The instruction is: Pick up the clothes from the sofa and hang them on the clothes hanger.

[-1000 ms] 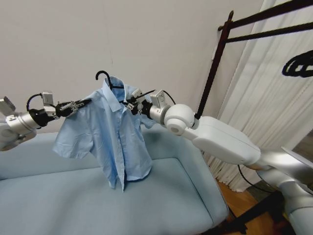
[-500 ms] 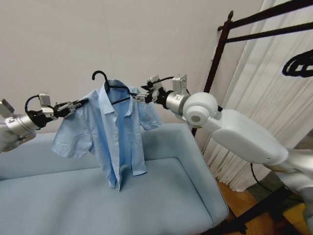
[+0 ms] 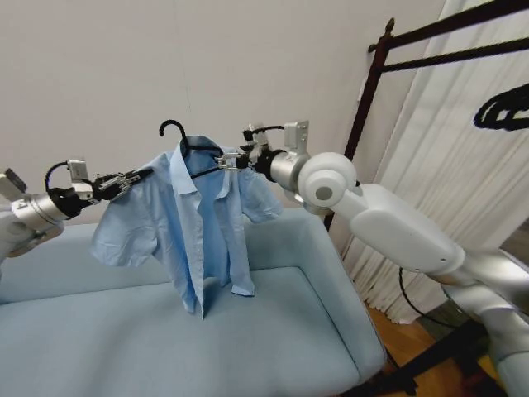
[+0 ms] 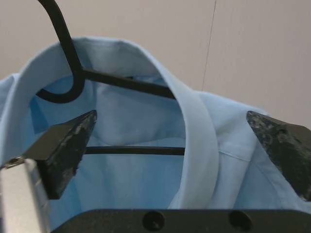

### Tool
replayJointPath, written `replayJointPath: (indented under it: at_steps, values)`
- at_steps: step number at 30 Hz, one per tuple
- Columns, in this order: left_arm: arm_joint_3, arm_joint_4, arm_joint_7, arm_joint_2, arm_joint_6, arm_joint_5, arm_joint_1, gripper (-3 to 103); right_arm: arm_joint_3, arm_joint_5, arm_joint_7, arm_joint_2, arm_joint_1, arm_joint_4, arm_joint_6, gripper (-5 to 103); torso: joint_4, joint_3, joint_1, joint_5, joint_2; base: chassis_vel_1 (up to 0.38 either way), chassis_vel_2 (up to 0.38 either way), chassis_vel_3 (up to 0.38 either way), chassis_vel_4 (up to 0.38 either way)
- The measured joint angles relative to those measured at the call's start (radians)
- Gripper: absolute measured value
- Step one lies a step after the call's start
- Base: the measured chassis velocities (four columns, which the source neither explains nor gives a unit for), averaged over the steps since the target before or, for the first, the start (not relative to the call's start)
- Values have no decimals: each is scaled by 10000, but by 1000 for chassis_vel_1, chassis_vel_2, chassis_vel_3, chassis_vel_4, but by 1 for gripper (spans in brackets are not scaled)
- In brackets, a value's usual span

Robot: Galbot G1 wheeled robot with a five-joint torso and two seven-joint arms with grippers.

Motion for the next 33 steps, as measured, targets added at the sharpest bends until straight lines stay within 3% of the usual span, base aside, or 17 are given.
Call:
replayJointPath:
  at_steps: [2, 4, 5, 8, 10, 13, 14, 18, 21, 22, 24, 25, 33]
  values:
    - [-24, -12, 6, 16, -8, -13, 1, 3, -87, -33, 157, 114, -38, -64, 0, 86, -5, 0, 0, -1, 0, 0, 0, 0, 0]
    - [-36, -24, 14, 21, -11, -26, 0, 3, -133, -93, 181, 154, -71, -122, 0, 86, -4, 0, 0, 1, 0, 0, 0, 0, 0]
    - [-43, -34, 19, 23, -12, -38, -1, 3, -185, -219, 184, 180, -119, -245, 6, 76, -3, 0, 0, 1, 0, 0, 0, 0, 0]
    - [-42, -37, 21, 23, -13, -46, -15, 3, -220, -296, 178, 187, -145, -337, 20, 71, -4, 0, 0, 1, 0, 0, 0, 0, 0]
    - [-28, -39, 21, 15, -17, -49, -36, 3, -238, -327, 169, 187, -149, -376, 35, 60, -3, 0, 0, 2, 0, 0, 0, 0, 0]
    - [11, -42, 21, -12, -21, -49, -55, 3, -264, -380, 145, 191, -148, -437, 59, 60, -4, 0, 0, 1, 0, 0, 0, 0, 0]
    - [30, -41, 19, -23, -22, -49, -60, 3, -272, -409, 139, 197, -145, -458, 78, 48, -3, 0, 0, 1, 0, 0, 0, 0, 0]
    - [56, -28, 3, -47, -34, -31, -64, 3, -278, -453, 110, 251, -120, -518, 101, 27, -3, 0, 0, 1, 0, 0, 0, 0, 0]
    - [56, -27, 2, -48, -35, -17, -59, 3, -286, -522, 86, 315, -115, -575, 114, 27, -3, 0, 0, 2, 0, 0, 0, 0, 0]
    - [59, -13, 1, -48, -37, 6, -58, 3, -287, -551, 75, 338, -115, -591, 120, 15, -2, 0, 0, 1, 0, 0, 0, 0, 0]
    - [63, 0, -1, -48, -51, 38, -53, 3, -286, -569, 65, 366, -115, -595, 125, 15, -1, 0, 0, 1, 0, 0, 0, 0, 0]
    - [64, 2, -1, -48, -60, 57, -44, 3, -286, -579, 58, 385, -113, -599, 128, 5, -1, 0, 0, 1, 0, 0, 0, 0, 0]
    - [99, -24, 6, -90, -77, 261, 16, 3, -236, -777, -7, 452, -16, -760, 163, 0, -2, 0, 0, 2, 0, 0, 0, 0, 0]
